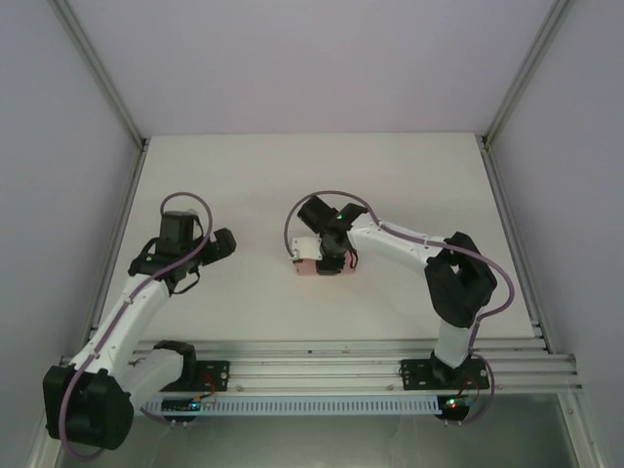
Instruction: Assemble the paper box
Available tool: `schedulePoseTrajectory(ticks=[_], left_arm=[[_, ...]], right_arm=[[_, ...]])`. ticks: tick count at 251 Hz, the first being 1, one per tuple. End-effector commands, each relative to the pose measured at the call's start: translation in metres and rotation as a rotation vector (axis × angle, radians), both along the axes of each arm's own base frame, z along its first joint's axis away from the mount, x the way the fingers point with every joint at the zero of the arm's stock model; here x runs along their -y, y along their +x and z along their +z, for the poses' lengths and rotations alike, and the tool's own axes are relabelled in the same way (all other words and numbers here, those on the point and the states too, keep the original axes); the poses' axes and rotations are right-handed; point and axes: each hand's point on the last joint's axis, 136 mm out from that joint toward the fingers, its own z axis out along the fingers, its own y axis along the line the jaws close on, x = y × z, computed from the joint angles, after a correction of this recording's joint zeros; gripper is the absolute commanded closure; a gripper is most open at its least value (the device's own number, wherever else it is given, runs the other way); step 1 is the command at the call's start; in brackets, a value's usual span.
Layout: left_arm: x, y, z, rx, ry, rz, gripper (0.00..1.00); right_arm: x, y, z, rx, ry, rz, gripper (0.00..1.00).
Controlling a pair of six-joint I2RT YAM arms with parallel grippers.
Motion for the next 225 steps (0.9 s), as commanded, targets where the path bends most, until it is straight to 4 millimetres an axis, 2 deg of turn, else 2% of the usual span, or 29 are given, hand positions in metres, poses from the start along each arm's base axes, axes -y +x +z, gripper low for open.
schedulePoseTrajectory(ticks=[1,18,57,68,84,125,159,187,203,225], left_arm=[[-0.013,-0.003,0.003,0.012,0.053,0.031,0.00],[-0.015,-0.003,0.003,0.015,0.061,0.039,0.01],[-0.015,-0.004,0.001,0.015,0.061,0.036,0.00],[-0.015,-0.005,0.000,0.009,0.061,0.038,0.00],[-0.014,-0.005,-0.001,0.006,0.058,0.036,0.01],[-0.012,-0.005,-0.002,0.006,0.044,0.028,0.00],[-0.011,-0.005,-0.002,0.008,0.040,0.021,0.00],[-0.008,-0.004,-0.001,0.013,0.030,0.012,0.00],[-0.007,-0.003,-0.001,0.014,0.026,0.009,0.01],[-0.006,-0.003,0.000,0.019,0.021,0.002,0.00]], right_arm=[[-0.006,0.058,0.043,0.310,0.016,0.006,0.65],[-0.010,0.079,0.040,0.400,0.031,0.013,0.65],[-0.011,0.111,0.017,0.477,0.027,-0.006,0.61],[-0.011,0.119,0.011,0.506,0.023,-0.021,0.61],[-0.009,0.121,0.001,0.508,0.004,-0.025,0.55],[-0.003,0.102,-0.024,0.425,-0.017,-0.027,0.45],[-0.002,0.075,-0.030,0.328,-0.001,-0.031,0.23],[-0.003,0.050,-0.024,0.218,0.021,-0.051,0.02],[-0.005,0.034,-0.017,0.142,0.039,-0.050,0.01],[-0.008,0.015,0.003,0.056,0.092,-0.053,0.01]])
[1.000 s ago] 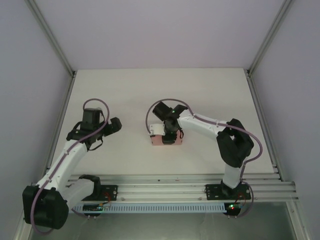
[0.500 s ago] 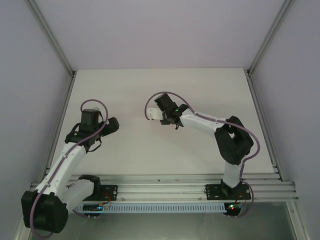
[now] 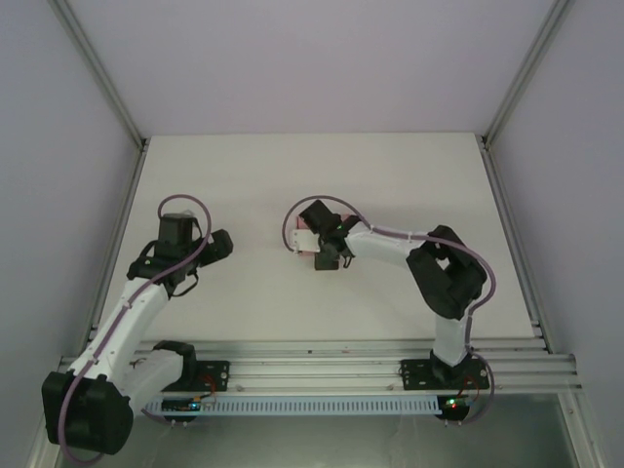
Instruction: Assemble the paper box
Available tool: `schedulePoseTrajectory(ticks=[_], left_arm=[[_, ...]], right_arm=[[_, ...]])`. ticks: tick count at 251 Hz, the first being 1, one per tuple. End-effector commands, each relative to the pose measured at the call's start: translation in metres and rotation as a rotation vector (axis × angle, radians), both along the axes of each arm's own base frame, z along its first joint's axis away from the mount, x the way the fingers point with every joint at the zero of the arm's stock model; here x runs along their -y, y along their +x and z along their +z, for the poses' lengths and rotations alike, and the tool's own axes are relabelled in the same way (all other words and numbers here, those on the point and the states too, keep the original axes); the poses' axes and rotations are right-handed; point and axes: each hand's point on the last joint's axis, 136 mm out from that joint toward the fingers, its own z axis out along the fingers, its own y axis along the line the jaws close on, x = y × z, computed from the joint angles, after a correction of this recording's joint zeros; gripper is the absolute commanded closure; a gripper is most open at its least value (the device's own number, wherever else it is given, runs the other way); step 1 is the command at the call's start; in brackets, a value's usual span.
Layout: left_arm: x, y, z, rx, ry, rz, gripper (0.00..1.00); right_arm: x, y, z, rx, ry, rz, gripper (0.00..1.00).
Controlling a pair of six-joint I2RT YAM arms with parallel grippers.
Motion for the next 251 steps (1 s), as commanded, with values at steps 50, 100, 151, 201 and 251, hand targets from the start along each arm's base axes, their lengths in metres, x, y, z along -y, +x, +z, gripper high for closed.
schedulePoseTrajectory(ticks=[50,100,151,201,251], left_arm=[[0.005,0.008,0.014,0.060,-0.008,-0.048,0.00],[-0.007,0.031,0.029,0.189,0.091,-0.031,0.00],[-0.040,0.062,0.021,0.427,0.368,0.032,0.00],[-0.062,0.064,-0.007,0.526,0.471,0.061,0.00],[-0.058,0.071,-0.013,0.593,0.403,0.003,0.01]], right_arm=[[0.008,-0.030,0.111,-0.126,0.307,-0.151,0.01],[0.103,0.034,0.171,0.047,0.710,-0.685,0.01],[0.215,0.054,0.124,0.255,0.965,-1.042,0.01],[0.245,0.044,0.073,0.310,0.987,-1.070,0.01],[0.274,0.038,0.048,0.463,1.065,-1.091,0.01]])
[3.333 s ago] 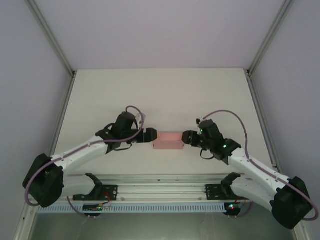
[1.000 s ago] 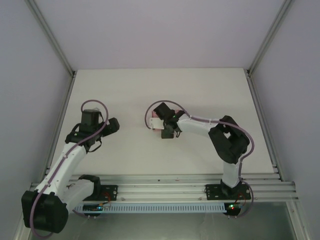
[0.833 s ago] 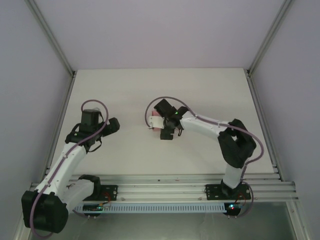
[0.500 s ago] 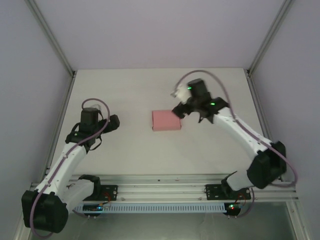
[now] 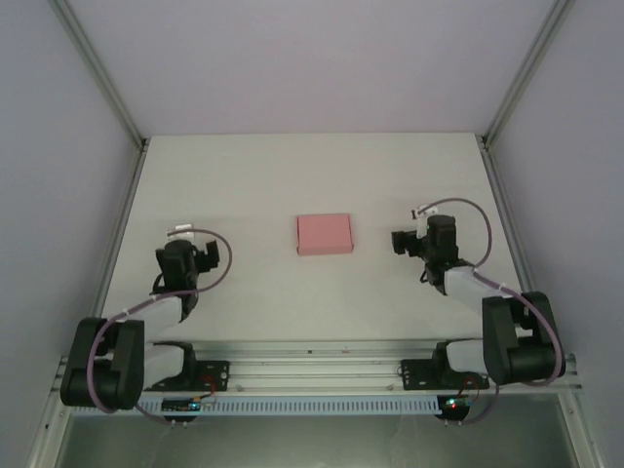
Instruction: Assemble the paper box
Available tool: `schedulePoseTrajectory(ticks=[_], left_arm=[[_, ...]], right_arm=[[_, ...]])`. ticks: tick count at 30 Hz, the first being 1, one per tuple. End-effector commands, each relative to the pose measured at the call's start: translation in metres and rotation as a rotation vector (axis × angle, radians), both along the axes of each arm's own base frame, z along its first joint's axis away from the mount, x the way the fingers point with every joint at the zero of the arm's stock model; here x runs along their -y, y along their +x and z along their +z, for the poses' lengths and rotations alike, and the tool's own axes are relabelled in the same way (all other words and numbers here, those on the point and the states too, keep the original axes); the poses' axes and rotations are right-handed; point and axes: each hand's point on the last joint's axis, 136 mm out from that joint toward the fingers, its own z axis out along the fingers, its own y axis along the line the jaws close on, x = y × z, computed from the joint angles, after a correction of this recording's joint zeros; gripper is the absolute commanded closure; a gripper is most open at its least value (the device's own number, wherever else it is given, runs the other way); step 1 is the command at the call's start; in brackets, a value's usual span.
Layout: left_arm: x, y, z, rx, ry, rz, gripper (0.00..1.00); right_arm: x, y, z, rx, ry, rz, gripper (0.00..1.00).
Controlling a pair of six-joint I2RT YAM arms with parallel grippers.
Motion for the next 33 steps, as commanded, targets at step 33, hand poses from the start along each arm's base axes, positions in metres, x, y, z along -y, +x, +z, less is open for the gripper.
schedulePoseTrajectory(ticks=[33], left_arm=[[-0.006,0.036,0.036,0.270,-0.060,-0.124,0.00]], right_arm=[[0.036,0.031,-0.001,0.177,0.116,-0.136,0.01]])
